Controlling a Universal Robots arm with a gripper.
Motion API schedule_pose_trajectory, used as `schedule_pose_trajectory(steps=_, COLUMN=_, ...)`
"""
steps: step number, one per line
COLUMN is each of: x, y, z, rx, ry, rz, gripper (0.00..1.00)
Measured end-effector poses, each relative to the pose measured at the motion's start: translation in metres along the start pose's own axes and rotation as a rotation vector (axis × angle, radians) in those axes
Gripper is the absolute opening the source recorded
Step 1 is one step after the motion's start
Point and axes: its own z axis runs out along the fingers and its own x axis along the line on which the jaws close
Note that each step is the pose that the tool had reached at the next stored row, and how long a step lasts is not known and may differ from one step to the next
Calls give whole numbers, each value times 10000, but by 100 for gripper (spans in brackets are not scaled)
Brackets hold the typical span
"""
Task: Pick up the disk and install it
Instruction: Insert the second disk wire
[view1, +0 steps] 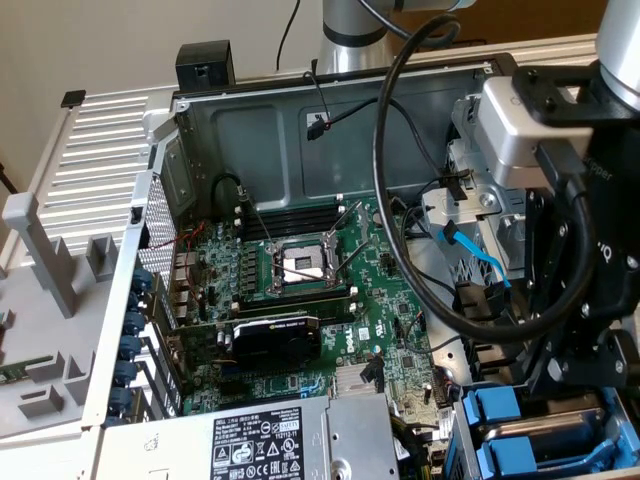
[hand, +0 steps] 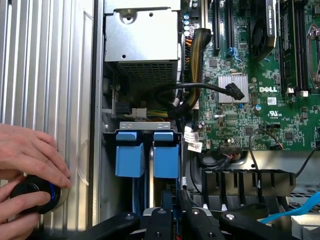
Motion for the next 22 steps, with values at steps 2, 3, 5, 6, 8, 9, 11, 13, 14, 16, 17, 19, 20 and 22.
schedule_pose_trajectory(steps=2, x=0, y=0, z=0, rx=0, ry=0, rz=0, gripper=16)
schedule_pose_trajectory(steps=3, x=0, y=-1, z=1, rx=3, ry=-3, rz=-1, gripper=16)
schedule_pose_trajectory(steps=5, x=-1, y=0, z=-1, rx=1, ry=-6, rz=-1, gripper=18)
schedule_pose_trajectory(steps=6, x=0, y=0, z=-7, rx=1, ry=-1, rz=-1, gripper=24)
schedule_pose_trajectory(steps=8, x=0, y=1, z=-20, rx=0, ry=0, rz=0, gripper=30)
schedule_pose_trajectory(steps=9, x=0, y=2, z=-27, rx=1, ry=0, rz=0, gripper=30)
schedule_pose_trajectory(steps=11, x=1, y=3, z=-42, rx=0, ry=2, rz=0, gripper=37)
schedule_pose_trajectory(steps=13, x=1, y=6, z=-66, rx=0, ry=1, rz=0, gripper=37)
schedule_pose_trajectory(steps=14, x=2, y=8, z=-85, rx=0, ry=1, rz=0, gripper=37)
schedule_pose_trajectory(steps=16, x=5, y=13, z=-144, rx=0, ry=0, rz=0, gripper=37)
schedule_pose_trajectory(steps=17, x=7, y=16, z=-181, rx=0, ry=1, rz=0, gripper=37)
schedule_pose_trajectory(steps=19, x=12, y=23, z=-254, rx=1, ry=0, rz=0, gripper=37)
schedule_pose_trajectory(steps=20, x=14, y=26, z=-290, rx=1, ry=0, rz=0, gripper=37)
schedule_pose_trajectory(steps=22, x=18, y=32, z=-358, rx=2, ry=-1, rz=0, gripper=37)
